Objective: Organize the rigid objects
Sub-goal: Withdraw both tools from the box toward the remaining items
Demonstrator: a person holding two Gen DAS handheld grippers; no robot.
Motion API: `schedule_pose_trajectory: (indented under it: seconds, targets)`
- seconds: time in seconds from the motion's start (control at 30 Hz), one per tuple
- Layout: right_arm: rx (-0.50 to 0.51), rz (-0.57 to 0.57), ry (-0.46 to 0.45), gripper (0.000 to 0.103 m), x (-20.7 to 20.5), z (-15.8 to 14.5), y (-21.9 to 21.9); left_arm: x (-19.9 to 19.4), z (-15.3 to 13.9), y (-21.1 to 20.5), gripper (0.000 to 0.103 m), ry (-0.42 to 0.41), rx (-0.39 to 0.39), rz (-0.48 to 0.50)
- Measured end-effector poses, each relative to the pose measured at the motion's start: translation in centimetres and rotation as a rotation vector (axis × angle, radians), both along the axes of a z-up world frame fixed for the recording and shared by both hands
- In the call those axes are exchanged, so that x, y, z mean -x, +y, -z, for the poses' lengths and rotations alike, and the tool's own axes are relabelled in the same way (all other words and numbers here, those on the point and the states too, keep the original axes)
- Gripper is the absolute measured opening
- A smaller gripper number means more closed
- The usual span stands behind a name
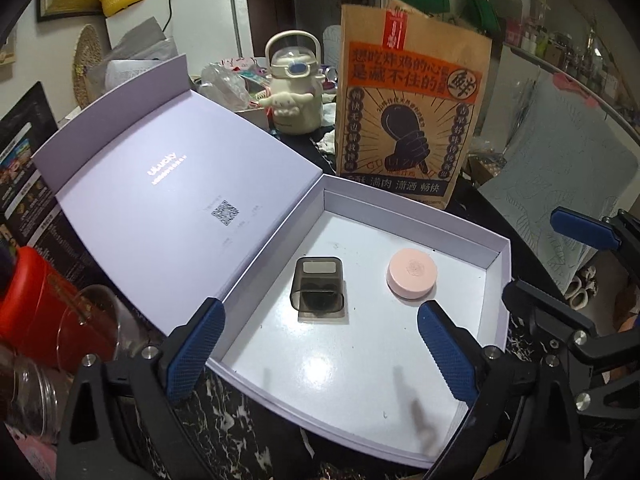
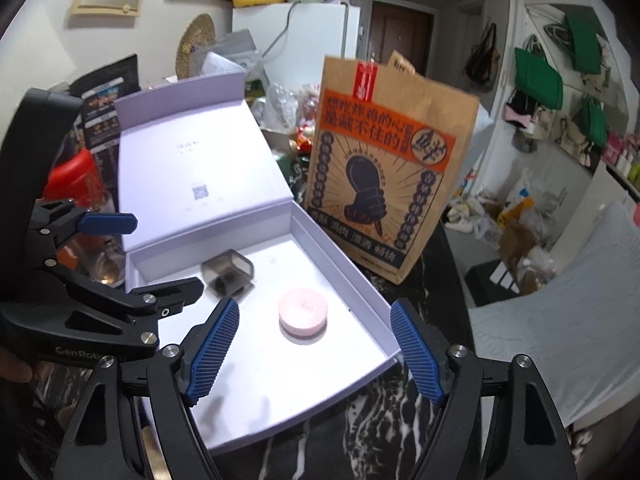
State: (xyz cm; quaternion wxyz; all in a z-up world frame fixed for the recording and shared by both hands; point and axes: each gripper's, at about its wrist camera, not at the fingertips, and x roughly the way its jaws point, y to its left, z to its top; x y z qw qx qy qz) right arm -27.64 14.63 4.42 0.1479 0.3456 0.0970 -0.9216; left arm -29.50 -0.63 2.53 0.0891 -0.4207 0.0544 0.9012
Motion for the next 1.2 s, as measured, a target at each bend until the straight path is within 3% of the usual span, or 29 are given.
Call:
schedule_pose_trajectory:
  seconds: [0.07,0.77,1.2]
  targets:
    - [0.001,-0.002,0.021,0.088,-0.9,-0.5,0.1,-1.1,-0.5,-0.2,0.099,0.017,0.001,0.0]
    - [0.012,-0.01,0.124,0.095,-10.0,-3.5,-0.9,-10.1,-3.8,-1.8,0.099,0.143,0.005,-0.037]
    - [0.044,0.002,0.152,0.098,-13.8,-3.5,-0.7,-13.8,-3.1,-2.0,0.099,0.151,-0.018,-0.073]
